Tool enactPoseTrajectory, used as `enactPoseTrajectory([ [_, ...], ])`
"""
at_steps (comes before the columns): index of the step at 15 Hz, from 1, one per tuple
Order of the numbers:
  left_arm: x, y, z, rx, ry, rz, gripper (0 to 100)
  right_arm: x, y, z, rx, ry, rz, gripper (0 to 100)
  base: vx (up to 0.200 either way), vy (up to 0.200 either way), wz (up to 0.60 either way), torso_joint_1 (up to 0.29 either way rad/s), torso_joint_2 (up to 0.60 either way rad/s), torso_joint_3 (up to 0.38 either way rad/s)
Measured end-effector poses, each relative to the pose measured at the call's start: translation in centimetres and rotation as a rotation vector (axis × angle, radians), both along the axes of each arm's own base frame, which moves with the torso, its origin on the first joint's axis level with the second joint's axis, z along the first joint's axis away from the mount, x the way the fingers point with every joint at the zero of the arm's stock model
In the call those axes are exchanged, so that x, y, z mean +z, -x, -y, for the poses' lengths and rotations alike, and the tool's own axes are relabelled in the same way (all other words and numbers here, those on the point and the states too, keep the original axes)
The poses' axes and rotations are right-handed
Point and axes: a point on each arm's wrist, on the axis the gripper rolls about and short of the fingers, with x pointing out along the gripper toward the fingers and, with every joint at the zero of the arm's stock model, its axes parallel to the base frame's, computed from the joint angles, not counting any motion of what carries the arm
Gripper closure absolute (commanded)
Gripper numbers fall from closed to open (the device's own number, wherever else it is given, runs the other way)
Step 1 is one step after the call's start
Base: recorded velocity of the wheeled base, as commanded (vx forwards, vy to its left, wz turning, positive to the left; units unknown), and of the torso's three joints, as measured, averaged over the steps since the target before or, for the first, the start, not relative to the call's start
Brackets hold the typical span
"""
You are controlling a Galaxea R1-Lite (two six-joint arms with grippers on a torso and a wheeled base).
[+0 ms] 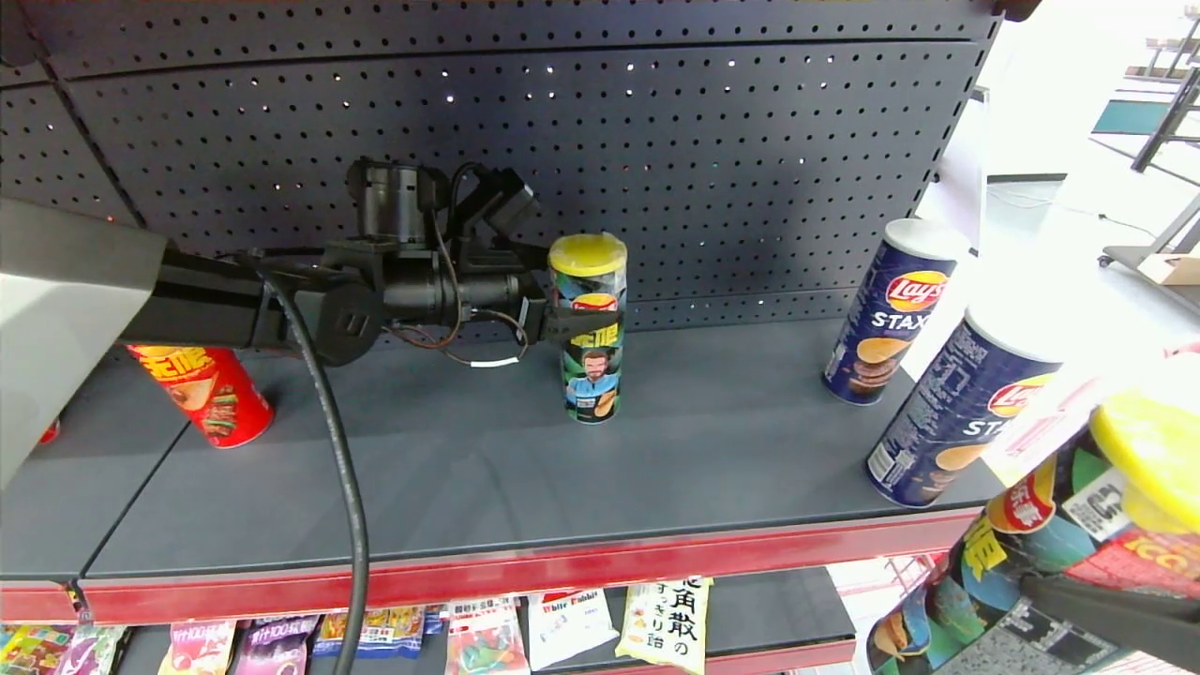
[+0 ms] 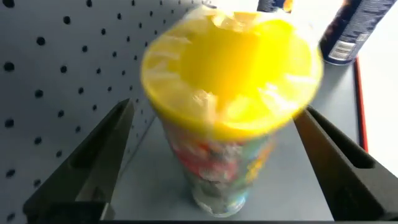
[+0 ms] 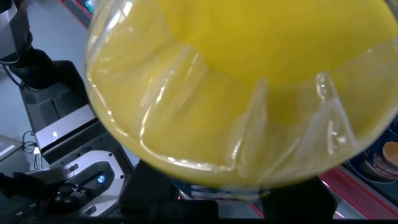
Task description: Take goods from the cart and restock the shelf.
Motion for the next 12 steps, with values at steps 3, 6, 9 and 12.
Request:
enactPoseTrajectory([
  [3, -0.3, -0.5, 0.6, -0.033, 0.009, -0.001, 0, 0.0, 0.0, 0.0, -0.002, -0.001, -0.001, 100, 0.000, 0.000, 0.00, 0.000, 0.00, 0.000],
  [6, -0.3, -1.3, 1.2, -0.036, 0.020, 0.010, 0, -0.1, 0.0, 0.0, -0.001, 0.000, -0.004, 100, 0.000, 0.000, 0.00, 0.000, 0.00, 0.000],
  [9, -0.7, -1.7, 1.9, -0.045, 0.030, -0.007, 100, -0.1, 0.0, 0.0, -0.001, 0.001, -0.005, 100, 0.000, 0.000, 0.00, 0.000, 0.00, 0.000],
  [12, -0.9, -1.6, 2.4, -0.054, 0.034, -0.019, 100, -0.1, 0.0, 0.0, -0.002, 0.000, -0.006, 100, 0.000, 0.000, 0.00, 0.000, 0.00, 0.000],
])
